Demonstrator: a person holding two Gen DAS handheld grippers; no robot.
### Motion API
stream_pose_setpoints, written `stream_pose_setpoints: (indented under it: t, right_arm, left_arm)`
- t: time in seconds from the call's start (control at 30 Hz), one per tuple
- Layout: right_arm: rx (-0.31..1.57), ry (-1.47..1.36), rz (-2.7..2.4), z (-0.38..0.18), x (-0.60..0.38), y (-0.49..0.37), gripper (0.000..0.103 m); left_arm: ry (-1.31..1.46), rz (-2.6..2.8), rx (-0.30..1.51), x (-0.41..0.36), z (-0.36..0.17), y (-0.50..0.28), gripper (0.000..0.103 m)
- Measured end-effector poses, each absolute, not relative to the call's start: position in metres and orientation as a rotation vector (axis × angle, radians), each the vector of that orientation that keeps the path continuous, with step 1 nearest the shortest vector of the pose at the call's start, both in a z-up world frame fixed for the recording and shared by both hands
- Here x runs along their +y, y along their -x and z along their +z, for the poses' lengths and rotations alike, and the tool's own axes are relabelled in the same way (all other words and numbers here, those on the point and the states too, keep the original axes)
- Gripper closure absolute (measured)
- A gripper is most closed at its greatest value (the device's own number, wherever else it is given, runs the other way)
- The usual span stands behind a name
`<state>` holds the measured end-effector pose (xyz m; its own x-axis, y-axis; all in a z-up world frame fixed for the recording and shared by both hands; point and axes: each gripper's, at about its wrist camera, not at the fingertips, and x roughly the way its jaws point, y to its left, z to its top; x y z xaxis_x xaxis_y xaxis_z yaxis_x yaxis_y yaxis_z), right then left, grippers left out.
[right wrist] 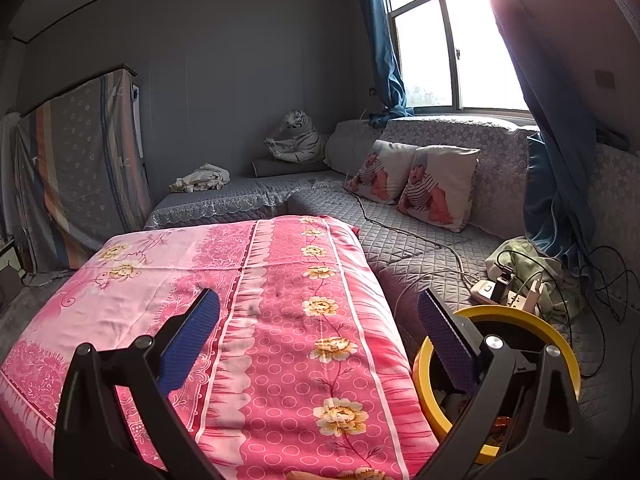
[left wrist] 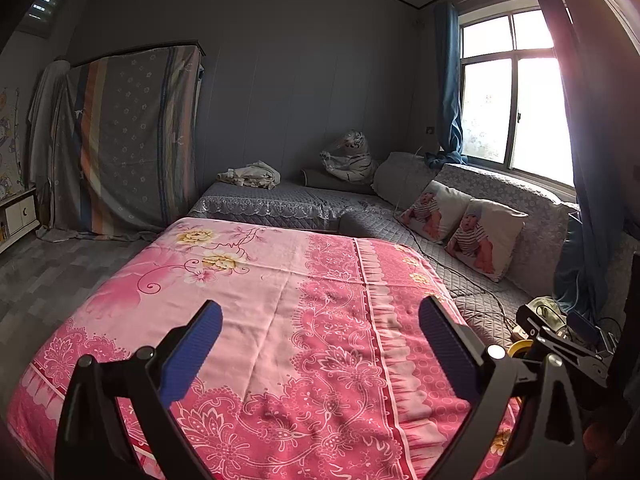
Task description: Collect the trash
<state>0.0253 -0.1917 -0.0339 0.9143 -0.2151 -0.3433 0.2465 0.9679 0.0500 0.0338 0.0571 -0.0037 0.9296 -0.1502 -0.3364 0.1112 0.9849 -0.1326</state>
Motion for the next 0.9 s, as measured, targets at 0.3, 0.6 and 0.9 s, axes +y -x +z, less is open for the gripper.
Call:
stream_pose_setpoints:
  t: [0.3, 0.6, 0.9]
  right_arm:
    - [0.361, -0.108, -0.241, -0.036, -0.197, -0.029, 0.008]
    - [0.368, -0.109, -0.242, -0.038, -0.199, -0.031, 0.008]
    - [0.377, -0.117, -0.241, -0.039, -0.202, -0.032, 0.008]
  left_arm:
    - [0.107, -0.140, 0.361, 0.051, -0.005, -0.037, 0.008]
    - [0.103, -0.145, 0.363, 0.048, -0.006, -0.039, 0.008]
    - [0.098, -0.150, 0.366, 0.045, -0.006, -0.041, 0.008]
